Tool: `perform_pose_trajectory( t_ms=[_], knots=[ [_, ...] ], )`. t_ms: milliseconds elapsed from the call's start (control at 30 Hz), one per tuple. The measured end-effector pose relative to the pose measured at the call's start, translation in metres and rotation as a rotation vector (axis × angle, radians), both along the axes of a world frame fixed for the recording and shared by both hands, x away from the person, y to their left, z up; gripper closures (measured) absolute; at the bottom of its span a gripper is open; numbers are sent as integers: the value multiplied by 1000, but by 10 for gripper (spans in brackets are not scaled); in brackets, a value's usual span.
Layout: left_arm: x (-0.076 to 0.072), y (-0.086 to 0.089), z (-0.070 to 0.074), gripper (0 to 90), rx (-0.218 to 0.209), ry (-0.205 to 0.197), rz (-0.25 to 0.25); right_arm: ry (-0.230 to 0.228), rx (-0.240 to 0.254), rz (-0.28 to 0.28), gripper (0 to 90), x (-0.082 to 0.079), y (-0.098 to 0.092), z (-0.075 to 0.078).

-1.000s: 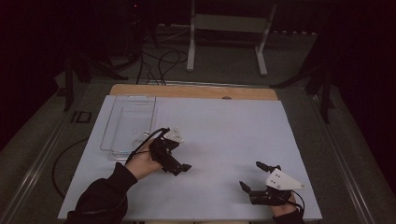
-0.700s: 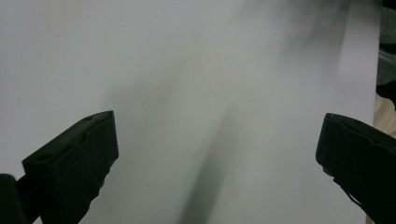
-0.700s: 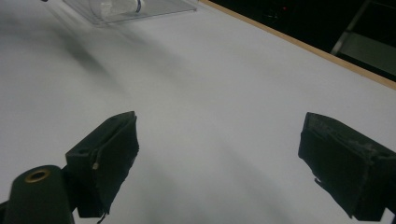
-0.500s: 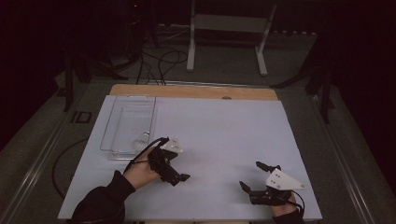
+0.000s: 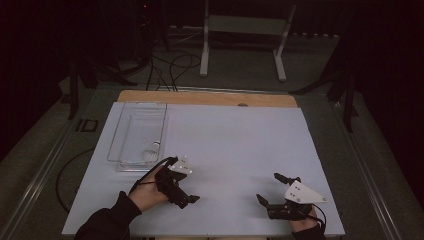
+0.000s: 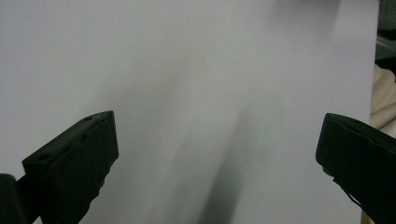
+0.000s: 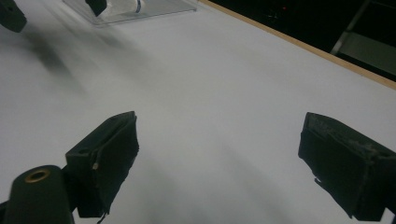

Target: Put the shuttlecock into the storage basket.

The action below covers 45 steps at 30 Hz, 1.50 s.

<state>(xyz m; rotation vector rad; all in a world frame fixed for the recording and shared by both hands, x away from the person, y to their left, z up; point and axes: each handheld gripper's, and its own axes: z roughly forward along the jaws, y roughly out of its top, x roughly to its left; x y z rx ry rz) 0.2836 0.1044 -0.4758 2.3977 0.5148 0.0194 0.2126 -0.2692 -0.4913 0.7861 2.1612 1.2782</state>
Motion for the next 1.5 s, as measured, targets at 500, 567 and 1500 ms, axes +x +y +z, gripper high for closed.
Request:
perform_pose_trajectory(
  t_ms=[500,567,1500],
  knots=[
    [-21,30,-18,2,-33,5,40,1,-1,-2,118,0,0,0],
    [-23,34,-20,1,-41,11,35,1,-1,-1,118,0,0,0],
    [-47,70,-33,2,-89,11,90,0,-6,3,118,0,0,-1]
  ],
)
